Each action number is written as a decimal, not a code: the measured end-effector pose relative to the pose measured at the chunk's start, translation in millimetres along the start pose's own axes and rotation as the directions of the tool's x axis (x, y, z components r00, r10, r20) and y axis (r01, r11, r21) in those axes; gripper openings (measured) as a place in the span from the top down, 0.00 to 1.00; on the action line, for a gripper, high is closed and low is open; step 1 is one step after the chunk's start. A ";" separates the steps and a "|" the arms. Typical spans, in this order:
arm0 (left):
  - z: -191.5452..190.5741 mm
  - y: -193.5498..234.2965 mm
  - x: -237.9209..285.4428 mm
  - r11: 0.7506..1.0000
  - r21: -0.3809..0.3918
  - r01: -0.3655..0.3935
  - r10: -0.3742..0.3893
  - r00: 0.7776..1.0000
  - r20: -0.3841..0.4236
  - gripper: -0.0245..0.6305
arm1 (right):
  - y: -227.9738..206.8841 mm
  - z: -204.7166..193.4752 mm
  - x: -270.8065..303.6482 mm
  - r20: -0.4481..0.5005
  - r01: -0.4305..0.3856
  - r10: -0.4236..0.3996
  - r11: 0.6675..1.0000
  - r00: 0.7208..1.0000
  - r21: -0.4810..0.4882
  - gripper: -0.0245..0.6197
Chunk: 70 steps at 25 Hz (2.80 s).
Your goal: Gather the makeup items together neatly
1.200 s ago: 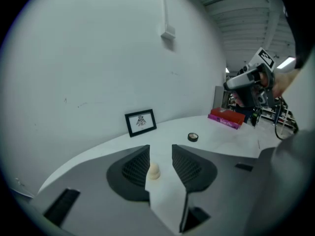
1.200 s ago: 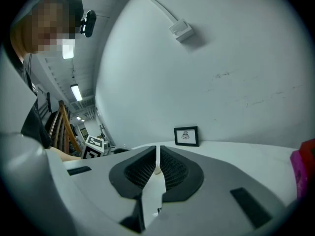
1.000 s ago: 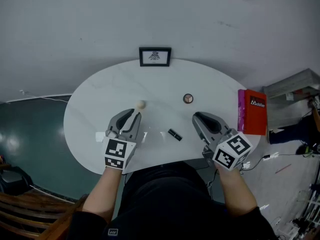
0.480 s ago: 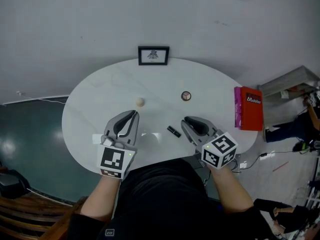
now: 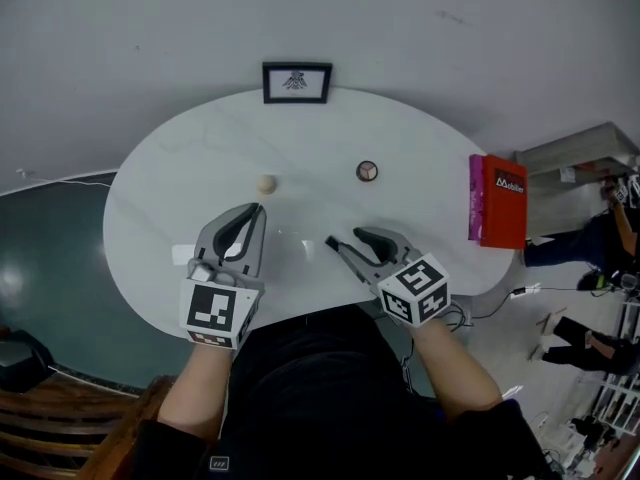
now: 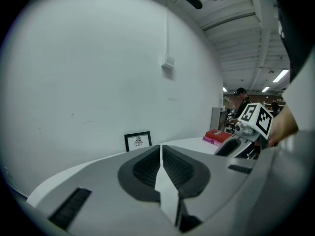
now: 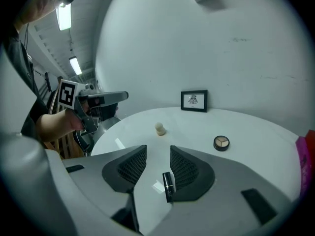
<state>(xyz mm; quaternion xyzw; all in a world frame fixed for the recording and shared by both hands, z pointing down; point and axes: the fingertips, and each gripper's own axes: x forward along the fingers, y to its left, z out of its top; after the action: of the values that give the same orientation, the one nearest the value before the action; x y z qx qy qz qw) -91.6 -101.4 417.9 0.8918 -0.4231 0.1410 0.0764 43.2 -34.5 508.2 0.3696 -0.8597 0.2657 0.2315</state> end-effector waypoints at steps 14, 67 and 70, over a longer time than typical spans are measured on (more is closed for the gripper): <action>-23.1 3.6 4.9 0.999 -0.026 0.021 -0.022 0.999 -0.036 0.93 | -14.8 -76.3 40.0 -0.232 0.036 -0.040 0.999 0.972 -0.022 0.70; -23.0 48.1 -1.3 0.993 -0.098 -0.063 0.058 0.997 -0.060 0.93 | -52.9 11.0 137.2 -0.244 0.094 -0.059 0.987 0.968 0.134 0.80; -26.8 52.5 0.4 0.992 -0.102 -0.070 0.063 0.996 -0.070 0.93 | -56.0 12.4 146.2 -0.244 0.101 -0.062 0.983 0.968 0.152 0.80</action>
<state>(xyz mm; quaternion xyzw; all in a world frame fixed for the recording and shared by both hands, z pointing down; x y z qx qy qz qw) -137.1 -127.9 444.3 0.8667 -0.4567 0.1509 0.1320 -7.3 -150.0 601.8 0.3881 -0.7851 0.3679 0.3126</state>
